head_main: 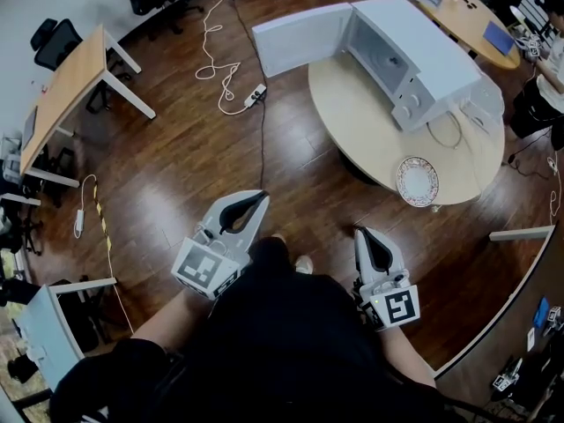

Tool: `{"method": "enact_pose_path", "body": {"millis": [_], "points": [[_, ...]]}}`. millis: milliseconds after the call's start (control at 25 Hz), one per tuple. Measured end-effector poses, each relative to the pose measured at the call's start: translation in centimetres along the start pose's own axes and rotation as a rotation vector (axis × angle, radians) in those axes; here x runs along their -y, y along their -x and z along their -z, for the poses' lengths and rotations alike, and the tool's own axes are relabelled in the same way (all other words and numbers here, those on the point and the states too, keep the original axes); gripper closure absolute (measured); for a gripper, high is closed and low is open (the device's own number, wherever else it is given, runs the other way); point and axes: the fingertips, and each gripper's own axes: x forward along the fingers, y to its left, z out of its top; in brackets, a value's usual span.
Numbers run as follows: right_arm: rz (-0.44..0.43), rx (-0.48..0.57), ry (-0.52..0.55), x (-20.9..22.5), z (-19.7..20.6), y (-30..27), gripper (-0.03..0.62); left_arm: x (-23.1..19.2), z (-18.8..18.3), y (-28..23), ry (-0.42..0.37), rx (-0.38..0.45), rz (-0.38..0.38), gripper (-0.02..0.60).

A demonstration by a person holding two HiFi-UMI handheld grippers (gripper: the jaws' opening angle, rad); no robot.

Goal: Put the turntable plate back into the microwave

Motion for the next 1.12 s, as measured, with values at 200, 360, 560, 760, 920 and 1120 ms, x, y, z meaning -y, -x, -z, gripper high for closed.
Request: {"method": "enact_pose_path", "body": {"millis": [200, 360, 560, 760, 920, 1120], "points": [[-0.048, -0.007, 0.025, -0.9, -0.3, -1.2, 0.592, -1.8, 0.9, -1.0, 0.023, -0.011, 0.004, 0.577], [0.007, -0.027, 0.021, 0.6, 0.1, -3.1, 0.592, -3.6, 0.8, -3.0, 0.016, -0.002, 0.046, 0.577], [0.078, -0.027, 0.022, 2.3, -0.6, -5.7, 0.592, -6.2, -0.1, -6.0, 0.000, 0.009, 0.103, 0.577], [0.130, -0.046, -0.001, 4.1, -0.3, -8.9, 0.592, -8.6, -0.3, -9.8, 0.020, 0.011, 0.174, 0.577], [0.160, -0.046, -0.003, 5.2, -1.0, -12.0, 0.592, -11.3, -0.8, -12.4, 0.012, 0.011, 0.210, 0.577], [0.200, -0.039, -0.003, 6.5, -1.8, -15.4, 0.592, -14.4, -1.7, -15.4, 0.007, 0.017, 0.255, 0.577]]}}
